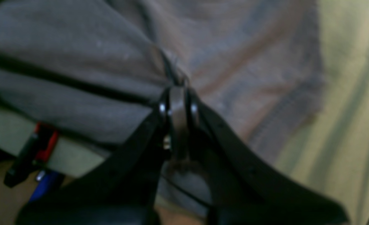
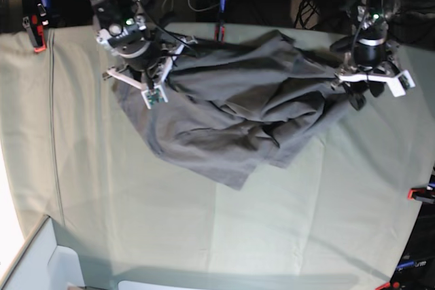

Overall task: Layout the t-shirt on the table in an organized manner, then fold the t-shirt properly
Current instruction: 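Grasp one shirt edge with each gripper, then lift the t-shirt high with both grippers and swing it out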

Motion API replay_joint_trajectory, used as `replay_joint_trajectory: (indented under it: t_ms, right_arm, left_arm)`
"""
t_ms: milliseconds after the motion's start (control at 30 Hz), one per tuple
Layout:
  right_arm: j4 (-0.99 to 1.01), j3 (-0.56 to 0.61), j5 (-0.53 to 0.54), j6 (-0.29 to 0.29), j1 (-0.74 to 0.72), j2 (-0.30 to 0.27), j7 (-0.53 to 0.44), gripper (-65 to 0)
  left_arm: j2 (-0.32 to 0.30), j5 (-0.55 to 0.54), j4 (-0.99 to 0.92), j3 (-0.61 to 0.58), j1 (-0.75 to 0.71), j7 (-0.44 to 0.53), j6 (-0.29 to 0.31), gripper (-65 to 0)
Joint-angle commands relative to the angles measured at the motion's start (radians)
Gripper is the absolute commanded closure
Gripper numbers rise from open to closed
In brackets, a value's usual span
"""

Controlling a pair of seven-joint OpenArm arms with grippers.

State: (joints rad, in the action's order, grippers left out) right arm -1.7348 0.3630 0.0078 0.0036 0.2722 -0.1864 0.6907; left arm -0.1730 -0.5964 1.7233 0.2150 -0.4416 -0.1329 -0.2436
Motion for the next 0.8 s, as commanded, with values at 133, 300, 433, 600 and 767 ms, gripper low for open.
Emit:
replay_joint_trajectory:
  t_ms: [133, 300, 433, 600, 767]
  right_arm:
    - [-0.026, -0.017, -0.001, 0.002, -0.006, -0.043, -0.021, 0.0]
    - [-0.026, -0.114, -0.001, 0.002, -0.004, -0.046, -0.021, 0.0]
    - [-0.029, -0.173, -0.001, 0.002, -0.004, -0.048, -0.021, 0.0]
    - [-0.029, -0.209, -0.001, 0.002, -0.004, -0.048, -0.021, 0.0]
    - [-0.029, -0.209, -0.001, 0.002, -0.009, -0.048, 0.011, 0.0]
  left_arm:
    - [-0.015, 0.013, -0.084, -0.006, 0.191, 0.02, 0.003, -32.0]
    - [-0.015, 0.014, -0.335, -0.13, 0.407, 0.019, 0.005, -32.0]
    - [-0.007, 0.014, -0.515, -0.24, 0.531, 0.019, 0.005, -32.0]
    - [0.014, 0.008, -0.679, -0.371, 0.623, 0.025, 0.005, -32.0]
    - [0.056, 0.014, -0.788, -0.375, 0.656, 0.025, 0.005, -31.9]
